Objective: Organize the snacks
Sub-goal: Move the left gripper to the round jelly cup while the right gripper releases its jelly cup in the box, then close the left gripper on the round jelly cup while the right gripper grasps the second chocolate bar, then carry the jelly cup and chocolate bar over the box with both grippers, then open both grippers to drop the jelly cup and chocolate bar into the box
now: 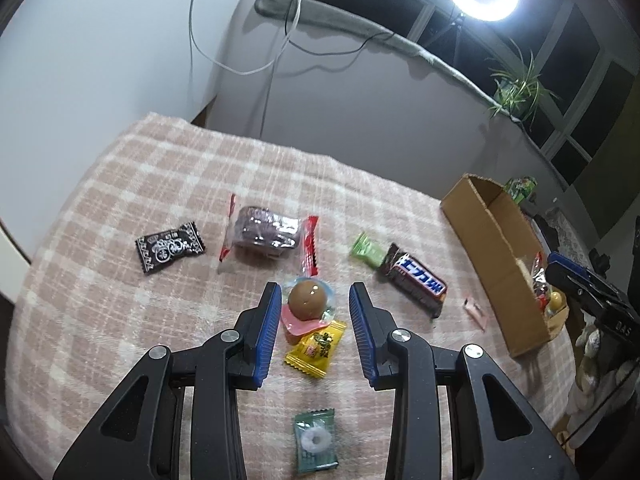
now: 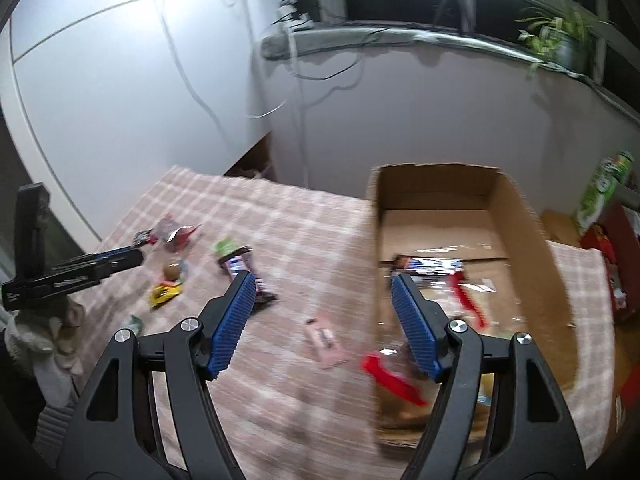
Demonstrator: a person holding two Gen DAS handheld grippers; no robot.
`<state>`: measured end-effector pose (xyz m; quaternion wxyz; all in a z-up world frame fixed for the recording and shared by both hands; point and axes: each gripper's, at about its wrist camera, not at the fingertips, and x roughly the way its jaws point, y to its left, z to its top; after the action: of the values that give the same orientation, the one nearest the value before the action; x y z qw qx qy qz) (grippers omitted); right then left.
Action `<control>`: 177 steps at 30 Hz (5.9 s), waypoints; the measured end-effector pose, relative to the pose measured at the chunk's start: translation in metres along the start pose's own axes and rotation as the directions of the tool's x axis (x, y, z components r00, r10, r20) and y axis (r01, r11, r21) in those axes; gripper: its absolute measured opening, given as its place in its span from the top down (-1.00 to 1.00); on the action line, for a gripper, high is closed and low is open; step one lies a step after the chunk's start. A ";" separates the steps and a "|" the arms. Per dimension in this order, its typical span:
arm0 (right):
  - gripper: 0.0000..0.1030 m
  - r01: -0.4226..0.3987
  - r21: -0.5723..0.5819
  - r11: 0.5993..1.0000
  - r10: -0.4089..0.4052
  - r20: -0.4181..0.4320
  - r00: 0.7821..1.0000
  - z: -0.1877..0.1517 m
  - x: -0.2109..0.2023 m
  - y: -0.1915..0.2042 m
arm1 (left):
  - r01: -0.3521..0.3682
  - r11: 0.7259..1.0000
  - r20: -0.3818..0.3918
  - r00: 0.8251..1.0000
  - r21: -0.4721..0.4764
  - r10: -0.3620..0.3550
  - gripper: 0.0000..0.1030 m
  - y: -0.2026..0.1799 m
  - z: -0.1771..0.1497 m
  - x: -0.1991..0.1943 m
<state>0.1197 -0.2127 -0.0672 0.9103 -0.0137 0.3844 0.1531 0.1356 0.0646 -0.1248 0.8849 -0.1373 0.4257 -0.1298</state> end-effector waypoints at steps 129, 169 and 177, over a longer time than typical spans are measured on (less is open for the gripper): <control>-0.65 0.177 0.146 0.973 -0.178 -0.010 0.984 -0.022 -0.038 -0.152 | 0.194 0.906 -0.045 0.981 0.376 -0.191 -0.31 -0.256 0.043 0.081; -0.66 -0.063 -0.015 0.998 0.063 0.009 0.998 -0.006 -0.037 -0.007 | 0.017 0.983 0.063 0.998 0.183 -0.029 -0.31 -0.076 0.007 -0.036; -0.65 -0.166 -0.068 0.984 0.159 -0.093 0.983 0.014 0.009 0.039 | -0.008 0.980 -0.014 1.000 0.200 0.011 -0.08 -0.042 -0.006 -0.025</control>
<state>0.1244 -0.1708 -0.0601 0.8759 -0.0235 0.4176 0.2406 0.1109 0.0335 -0.0957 0.8917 -0.0444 0.4177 -0.1687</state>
